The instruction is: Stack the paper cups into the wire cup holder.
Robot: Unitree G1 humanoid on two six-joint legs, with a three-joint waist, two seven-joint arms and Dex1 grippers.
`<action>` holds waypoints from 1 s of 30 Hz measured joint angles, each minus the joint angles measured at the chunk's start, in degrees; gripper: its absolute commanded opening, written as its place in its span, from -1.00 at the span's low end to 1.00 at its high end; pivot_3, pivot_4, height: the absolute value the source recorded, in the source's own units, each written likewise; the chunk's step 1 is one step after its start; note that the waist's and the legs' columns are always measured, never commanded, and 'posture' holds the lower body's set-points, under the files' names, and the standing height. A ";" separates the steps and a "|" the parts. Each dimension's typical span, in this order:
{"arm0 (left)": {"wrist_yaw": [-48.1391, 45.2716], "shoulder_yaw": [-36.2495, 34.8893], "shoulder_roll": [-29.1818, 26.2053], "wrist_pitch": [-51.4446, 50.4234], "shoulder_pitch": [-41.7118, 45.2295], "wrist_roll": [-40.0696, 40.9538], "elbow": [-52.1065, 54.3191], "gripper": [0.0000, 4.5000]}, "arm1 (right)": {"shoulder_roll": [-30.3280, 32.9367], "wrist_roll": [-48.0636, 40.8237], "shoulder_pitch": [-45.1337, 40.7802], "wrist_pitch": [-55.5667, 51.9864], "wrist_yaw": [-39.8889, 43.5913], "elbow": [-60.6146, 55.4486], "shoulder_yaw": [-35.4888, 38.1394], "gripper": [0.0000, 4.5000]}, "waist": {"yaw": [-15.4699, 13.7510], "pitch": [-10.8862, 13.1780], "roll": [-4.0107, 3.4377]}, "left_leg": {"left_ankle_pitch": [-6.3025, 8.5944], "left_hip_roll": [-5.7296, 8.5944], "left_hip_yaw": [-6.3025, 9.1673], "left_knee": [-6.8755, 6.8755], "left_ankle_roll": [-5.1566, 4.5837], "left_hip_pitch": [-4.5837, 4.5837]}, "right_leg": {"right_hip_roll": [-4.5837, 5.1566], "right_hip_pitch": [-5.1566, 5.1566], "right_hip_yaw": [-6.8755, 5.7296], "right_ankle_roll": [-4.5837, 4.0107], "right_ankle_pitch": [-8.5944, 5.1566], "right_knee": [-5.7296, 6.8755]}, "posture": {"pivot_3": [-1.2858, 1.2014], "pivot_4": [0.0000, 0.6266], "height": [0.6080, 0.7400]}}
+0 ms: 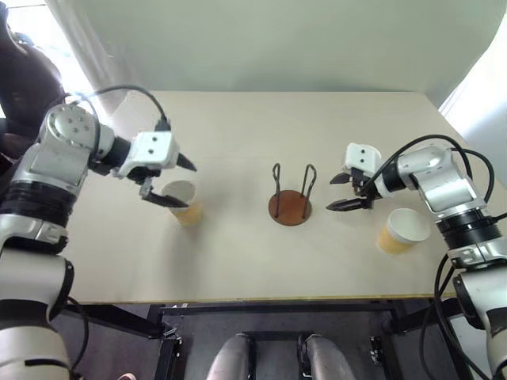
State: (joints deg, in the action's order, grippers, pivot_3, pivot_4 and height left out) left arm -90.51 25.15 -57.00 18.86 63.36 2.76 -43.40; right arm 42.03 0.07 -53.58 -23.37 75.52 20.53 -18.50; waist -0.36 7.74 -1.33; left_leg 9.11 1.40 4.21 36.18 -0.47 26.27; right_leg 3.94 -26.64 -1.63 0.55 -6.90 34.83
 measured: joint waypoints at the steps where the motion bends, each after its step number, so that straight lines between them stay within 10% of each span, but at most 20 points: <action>1: 0.01 0.01 0.04 2.50 0.01 -1.48 -2.13 1.00 | 0.01 -0.10 0.03 -0.12 0.05 -0.14 0.00 0.62 | 0.02 0.00 0.00 | 0.00 0.00 0.00 0.00 0.00 0.01 | 0.00 0.00 0.00 0.00 0.00 0.00 | 0.03 -0.52 1.00; 30: -0.08 -1.79 2.50 9.33 1.05 -11.19 -2.45 1.00 | 1.97 -0.40 0.01 -0.56 3.76 -0.88 -0.01 0.62 | 0.15 0.00 0.00 | 0.02 0.00 -0.01 0.01 -0.02 0.00 | 0.00 -0.02 -0.01 0.00 -0.02 0.03 | 0.03 -0.52 1.00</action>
State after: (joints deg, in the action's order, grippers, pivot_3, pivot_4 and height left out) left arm -90.59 23.36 -54.50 28.19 64.41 -8.44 -45.86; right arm 44.00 -0.34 -53.56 -23.93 79.28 19.65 -18.51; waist -0.21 7.73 -1.33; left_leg 9.13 1.41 4.20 36.19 -0.49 26.27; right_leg 3.94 -26.66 -1.63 0.55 -6.91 34.86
